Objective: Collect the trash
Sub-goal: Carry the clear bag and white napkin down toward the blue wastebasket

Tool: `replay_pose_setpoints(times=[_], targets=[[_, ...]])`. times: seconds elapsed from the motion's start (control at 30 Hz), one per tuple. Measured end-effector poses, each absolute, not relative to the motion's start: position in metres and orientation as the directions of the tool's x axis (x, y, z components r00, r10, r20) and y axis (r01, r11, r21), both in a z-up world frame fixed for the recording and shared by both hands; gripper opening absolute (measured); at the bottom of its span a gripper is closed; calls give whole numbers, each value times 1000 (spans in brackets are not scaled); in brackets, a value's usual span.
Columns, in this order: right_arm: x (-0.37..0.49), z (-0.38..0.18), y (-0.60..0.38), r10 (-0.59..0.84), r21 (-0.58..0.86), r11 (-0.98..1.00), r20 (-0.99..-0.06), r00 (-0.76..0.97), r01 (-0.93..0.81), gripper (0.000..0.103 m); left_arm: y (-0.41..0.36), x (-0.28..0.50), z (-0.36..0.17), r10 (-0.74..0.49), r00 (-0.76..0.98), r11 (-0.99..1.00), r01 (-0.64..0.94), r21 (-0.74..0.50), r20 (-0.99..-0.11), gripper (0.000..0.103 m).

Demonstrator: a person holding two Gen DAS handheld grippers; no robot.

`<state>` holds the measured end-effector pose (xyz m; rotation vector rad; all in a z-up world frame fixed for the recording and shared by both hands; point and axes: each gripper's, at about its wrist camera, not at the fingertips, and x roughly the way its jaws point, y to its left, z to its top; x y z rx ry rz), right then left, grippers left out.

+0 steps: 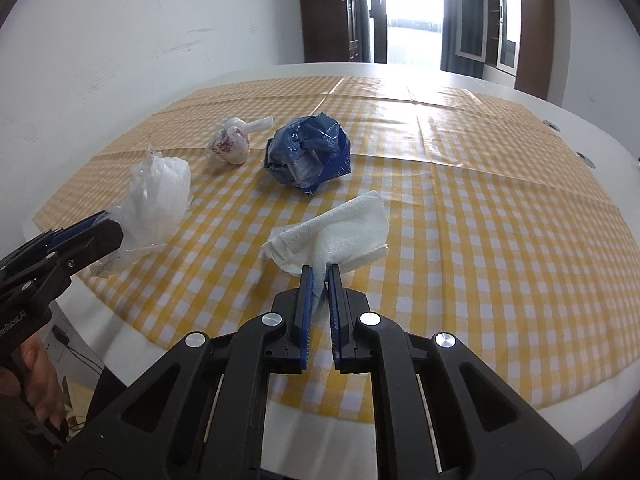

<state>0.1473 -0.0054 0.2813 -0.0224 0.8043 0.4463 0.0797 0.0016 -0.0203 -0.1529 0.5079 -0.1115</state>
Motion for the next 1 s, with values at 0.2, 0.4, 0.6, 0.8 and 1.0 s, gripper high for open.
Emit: replay_pose_setpoints(times=[0.2, 0.4, 0.6, 0.8, 1.0], targets=[[120, 300, -10, 410, 150, 894, -651, 639, -422, 7, -9, 59, -12, -156, 874, 984, 94, -154, -461, 30], [87, 315, -13, 453, 157, 873, -612, 648, -462, 7, -11, 33, -8, -157, 875, 983, 91, -162, -458, 30], [54, 320, -17, 492, 179, 853, -588, 642, -490, 7, -7, 5, -5, -143, 883, 985, 82, -152, -447, 30], [20, 324, -24, 516, 197, 841, -574, 636, -505, 7, -11, -31, -6, -115, 884, 992, 77, -101, -454, 30], [-9, 326, -28, 548, 211, 820, -558, 622, -533, 7, -10, -65, -15, -117, 874, 991, 71, -113, -473, 30]])
